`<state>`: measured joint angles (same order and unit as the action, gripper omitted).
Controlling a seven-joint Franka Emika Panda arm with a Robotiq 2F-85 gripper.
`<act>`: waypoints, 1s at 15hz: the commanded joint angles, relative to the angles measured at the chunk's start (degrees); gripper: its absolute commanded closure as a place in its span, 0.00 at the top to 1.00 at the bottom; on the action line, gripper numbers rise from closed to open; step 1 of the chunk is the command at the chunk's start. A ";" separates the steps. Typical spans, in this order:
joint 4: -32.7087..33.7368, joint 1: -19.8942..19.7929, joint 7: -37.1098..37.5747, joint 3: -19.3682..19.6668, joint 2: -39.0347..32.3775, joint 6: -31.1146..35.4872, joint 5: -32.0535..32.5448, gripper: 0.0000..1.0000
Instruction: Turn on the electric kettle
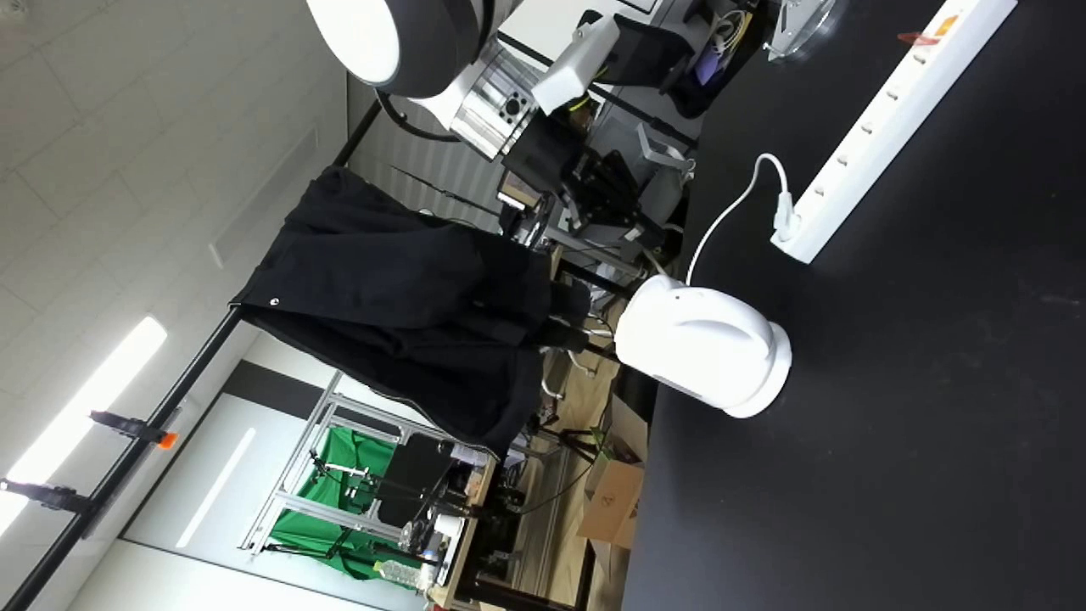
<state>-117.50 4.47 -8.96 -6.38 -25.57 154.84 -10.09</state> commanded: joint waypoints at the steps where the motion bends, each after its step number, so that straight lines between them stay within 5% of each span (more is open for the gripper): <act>1: 3.93 -0.99 1.96 -1.03 -2.94 -3.10 0.30 0.00; 15: 5.51 -2.32 0.26 -4.59 -7.95 4.97 -0.35 0.00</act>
<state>-112.43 2.86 -9.05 -9.90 -33.16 157.32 -10.74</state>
